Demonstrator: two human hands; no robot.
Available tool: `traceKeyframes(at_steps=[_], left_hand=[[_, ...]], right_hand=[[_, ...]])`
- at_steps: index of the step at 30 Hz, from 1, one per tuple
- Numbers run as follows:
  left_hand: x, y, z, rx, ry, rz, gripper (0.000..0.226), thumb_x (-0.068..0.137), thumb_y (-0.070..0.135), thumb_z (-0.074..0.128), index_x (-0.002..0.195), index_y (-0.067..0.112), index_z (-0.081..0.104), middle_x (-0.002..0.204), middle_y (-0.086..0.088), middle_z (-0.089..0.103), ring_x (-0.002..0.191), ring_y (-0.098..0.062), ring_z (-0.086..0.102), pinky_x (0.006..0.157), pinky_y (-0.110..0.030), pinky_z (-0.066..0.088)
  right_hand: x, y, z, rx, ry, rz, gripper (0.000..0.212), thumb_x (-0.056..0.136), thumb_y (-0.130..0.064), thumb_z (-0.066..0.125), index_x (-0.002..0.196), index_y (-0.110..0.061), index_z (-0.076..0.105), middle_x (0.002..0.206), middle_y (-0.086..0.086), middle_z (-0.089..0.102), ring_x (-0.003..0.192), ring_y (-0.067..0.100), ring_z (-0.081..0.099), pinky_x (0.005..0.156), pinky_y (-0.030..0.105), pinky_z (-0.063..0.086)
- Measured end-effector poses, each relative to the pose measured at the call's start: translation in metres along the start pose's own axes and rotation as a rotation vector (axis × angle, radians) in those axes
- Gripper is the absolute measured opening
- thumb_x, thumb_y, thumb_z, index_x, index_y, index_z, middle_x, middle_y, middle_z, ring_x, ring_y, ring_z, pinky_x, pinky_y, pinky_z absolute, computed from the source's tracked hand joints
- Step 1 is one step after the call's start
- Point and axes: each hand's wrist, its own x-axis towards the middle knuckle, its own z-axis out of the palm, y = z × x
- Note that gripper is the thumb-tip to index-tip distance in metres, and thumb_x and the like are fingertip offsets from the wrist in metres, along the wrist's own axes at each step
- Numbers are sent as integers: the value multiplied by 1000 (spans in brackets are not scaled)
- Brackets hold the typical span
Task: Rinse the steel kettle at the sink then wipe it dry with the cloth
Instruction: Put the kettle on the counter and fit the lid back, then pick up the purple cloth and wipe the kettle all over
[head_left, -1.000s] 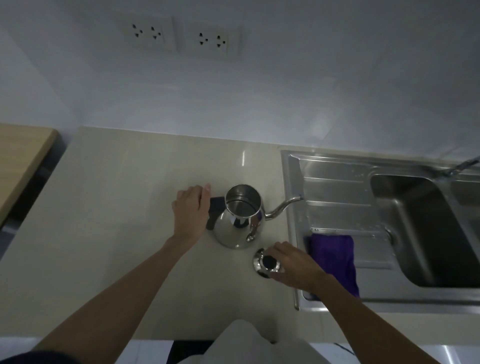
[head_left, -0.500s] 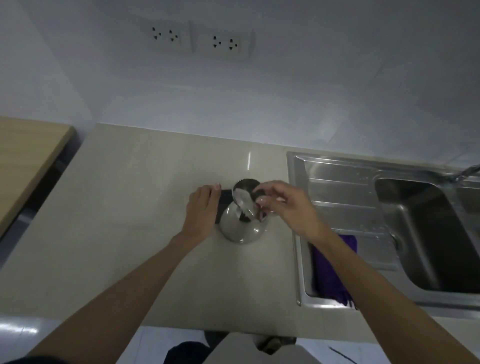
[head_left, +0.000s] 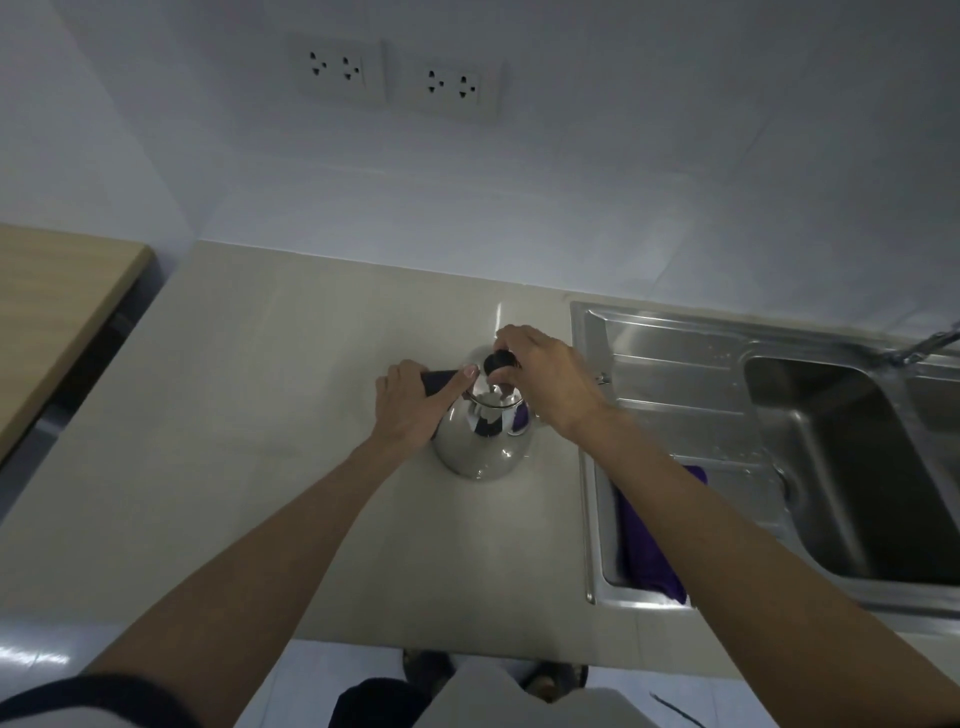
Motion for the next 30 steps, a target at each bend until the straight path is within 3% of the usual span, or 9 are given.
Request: traceKeyframes(at_steps=[7, 11, 16, 19, 22, 24, 26, 28, 30], left_hand=[[7, -6, -1, -79, -13, -74, 76, 53, 88, 53, 74, 16, 42, 89, -6, 51, 106, -29, 46, 89, -39, 43], [3, -1, -1, -100, 2, -60, 74, 56, 82, 59, 80, 13, 47, 93, -7, 54, 105, -26, 43, 85, -39, 44], [-1, -3, 4, -77, 35, -52, 87, 60, 85, 56, 100, 8, 55, 108, -14, 57, 111, -31, 50, 96, -45, 45], [-27, -2, 20, -89, 284, 68, 67, 87, 53, 60, 125, 0, 47, 126, -18, 48, 124, -35, 40, 107, -40, 35], [-75, -3, 50, 19, 559, 388, 36, 94, 31, 51, 110, -1, 52, 111, -17, 53, 105, -35, 48, 95, -37, 32], [-102, -13, 82, 65, 368, 566, 24, 91, 23, 51, 108, 6, 52, 111, -7, 52, 102, -26, 48, 93, -36, 35], [-114, -20, 118, 168, 108, 604, 29, 91, 20, 47, 119, 14, 52, 120, -1, 54, 111, -20, 50, 98, -34, 39], [-117, -25, 156, 272, -62, 586, 42, 94, 21, 39, 134, 14, 51, 138, -2, 53, 133, -22, 44, 110, -39, 36], [-116, -27, 188, 392, -160, 594, 50, 96, 24, 32, 140, 9, 50, 147, -4, 49, 143, -26, 35, 116, -41, 31]], right_hand=[[8, 5, -3, 96, -96, 85, 35, 76, -32, 76, 96, -17, 51, 84, 10, 67, 74, 29, 62, 68, 37, 55], [9, 5, -5, 57, -130, 74, 36, 78, -34, 74, 98, -13, 51, 84, 10, 67, 75, 30, 61, 67, 34, 50], [-2, 4, -1, 176, -65, 136, 38, 81, -33, 72, 106, -13, 52, 86, 8, 69, 74, 27, 61, 67, 30, 45], [-26, 8, 8, 319, 3, 123, 38, 92, -26, 60, 128, -19, 47, 104, 3, 64, 84, 0, 60, 75, 19, 44], [-77, 35, 21, 351, 348, 107, 35, 97, -16, 51, 132, -17, 50, 123, 7, 57, 103, 0, 52, 84, 5, 37], [-116, 70, 35, 315, 443, 210, 30, 95, -12, 51, 126, -16, 54, 116, 11, 58, 100, 10, 54, 77, 13, 43], [-151, 110, 51, 224, 380, 385, 30, 95, -22, 49, 124, -18, 52, 121, 10, 58, 111, 22, 54, 83, 28, 47], [-178, 145, 72, 27, 180, 553, 44, 93, -41, 44, 133, -24, 43, 143, 7, 45, 133, 35, 37, 106, 45, 35], [-196, 167, 89, -47, -16, 699, 60, 91, -52, 45, 145, -32, 27, 159, 6, 16, 145, 38, 11, 114, 54, 17]])
